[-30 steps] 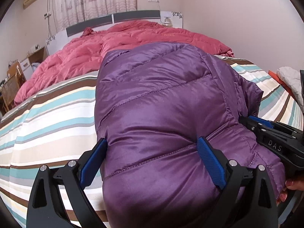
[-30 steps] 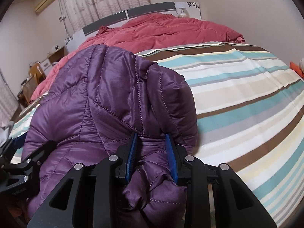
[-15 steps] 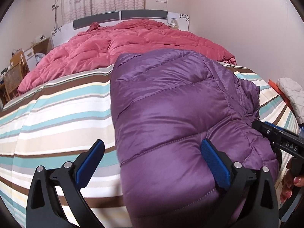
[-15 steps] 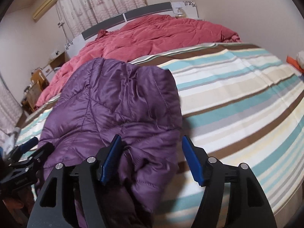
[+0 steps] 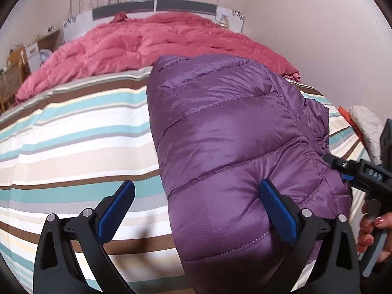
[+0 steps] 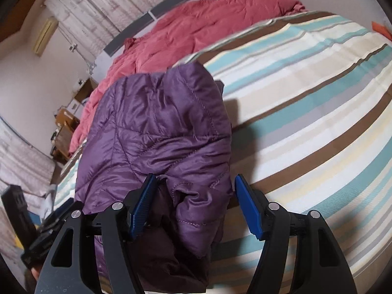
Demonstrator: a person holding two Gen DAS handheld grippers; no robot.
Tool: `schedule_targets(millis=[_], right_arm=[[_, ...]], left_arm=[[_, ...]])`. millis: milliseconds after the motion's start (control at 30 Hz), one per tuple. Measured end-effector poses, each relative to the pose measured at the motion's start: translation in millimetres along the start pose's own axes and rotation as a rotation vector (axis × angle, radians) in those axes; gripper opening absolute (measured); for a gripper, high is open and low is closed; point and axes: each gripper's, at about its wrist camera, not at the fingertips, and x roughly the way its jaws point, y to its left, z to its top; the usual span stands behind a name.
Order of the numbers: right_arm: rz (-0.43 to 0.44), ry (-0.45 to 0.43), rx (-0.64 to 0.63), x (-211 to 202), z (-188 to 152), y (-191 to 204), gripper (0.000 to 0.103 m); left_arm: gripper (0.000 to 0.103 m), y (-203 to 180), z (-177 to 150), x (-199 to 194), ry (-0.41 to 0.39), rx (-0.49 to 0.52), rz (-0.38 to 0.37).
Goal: Fold large clothes
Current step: 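Lift the gripped jacket end with both tools and fold it over the body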
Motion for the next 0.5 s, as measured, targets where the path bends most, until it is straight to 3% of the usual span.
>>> schedule_targets(millis=[267, 500], right_arm=[[-0.028, 0.1, -0.076, 23, 11, 10, 0.066], [-0.004, 0.152, -0.061, 40, 12, 7, 0.066]], left_arm=[[0.101, -7, 17, 12, 0.04, 0.125, 0.012], [0.101, 6, 13, 30, 0.095, 0.009, -0.089]])
